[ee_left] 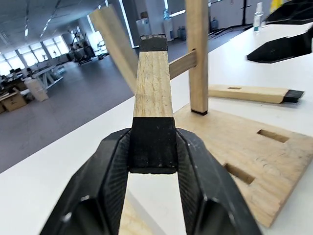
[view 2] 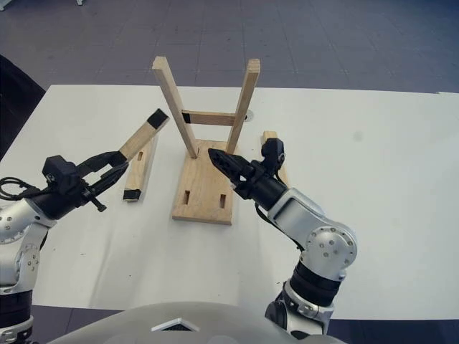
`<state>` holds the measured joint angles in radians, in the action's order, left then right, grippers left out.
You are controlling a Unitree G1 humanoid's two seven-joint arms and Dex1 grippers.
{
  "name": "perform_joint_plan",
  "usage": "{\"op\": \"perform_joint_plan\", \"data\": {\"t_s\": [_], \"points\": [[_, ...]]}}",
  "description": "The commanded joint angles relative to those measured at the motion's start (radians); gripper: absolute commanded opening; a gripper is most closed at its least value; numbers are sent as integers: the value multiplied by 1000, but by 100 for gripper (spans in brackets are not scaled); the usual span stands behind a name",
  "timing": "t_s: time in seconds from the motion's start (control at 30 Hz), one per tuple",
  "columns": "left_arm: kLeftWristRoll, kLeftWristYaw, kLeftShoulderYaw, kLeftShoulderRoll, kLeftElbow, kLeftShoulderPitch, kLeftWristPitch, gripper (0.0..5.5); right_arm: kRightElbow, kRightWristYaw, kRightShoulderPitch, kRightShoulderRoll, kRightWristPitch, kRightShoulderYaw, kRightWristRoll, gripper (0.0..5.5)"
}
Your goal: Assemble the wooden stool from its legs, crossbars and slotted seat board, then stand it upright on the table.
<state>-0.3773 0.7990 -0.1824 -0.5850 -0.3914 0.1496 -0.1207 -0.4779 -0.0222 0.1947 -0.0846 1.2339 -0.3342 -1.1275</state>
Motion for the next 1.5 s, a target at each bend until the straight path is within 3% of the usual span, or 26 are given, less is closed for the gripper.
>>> {"op": "perform_joint_plan", "data": {"t_s": [0.03, 0.2, 0.37, 0.57, 0.93, 1.17, 1.33, 1.43, 1.5], "points": [[20, -33, 81, 28, -50, -76, -13, 131, 99, -121, 77, -87, -25, 13, -162, 353], [35, -71, 184, 79, -42, -121, -45, 131, 156, -124, 121, -88, -119, 81, -271, 353], [48, -104, 215, 106, -40, -130, -50, 131, 176, -76, 131, -91, -269, 134, -243, 353], [64, -157, 233, 137, -43, -154, -58, 131, 168, -56, 88, -109, -422, 190, -216, 239], [83, -175, 239, 155, -34, -178, -28, 131, 193, -25, 74, -48, -520, 270, -127, 43], [60, -166, 229, 170, -22, -187, -27, 131, 150, 93, 48, 58, -560, 351, 25, 42], [84, -175, 223, 171, 25, -191, -19, 210, 105, 68, 42, 90, -557, 263, -48, 42], [91, -131, 199, 136, 50, -154, 38, 271, 91, 54, -16, 173, -537, 172, -78, 42], [82, -88, 190, 106, 68, -113, 58, 274, 98, 42, -46, 231, -543, 104, -71, 42]]}}
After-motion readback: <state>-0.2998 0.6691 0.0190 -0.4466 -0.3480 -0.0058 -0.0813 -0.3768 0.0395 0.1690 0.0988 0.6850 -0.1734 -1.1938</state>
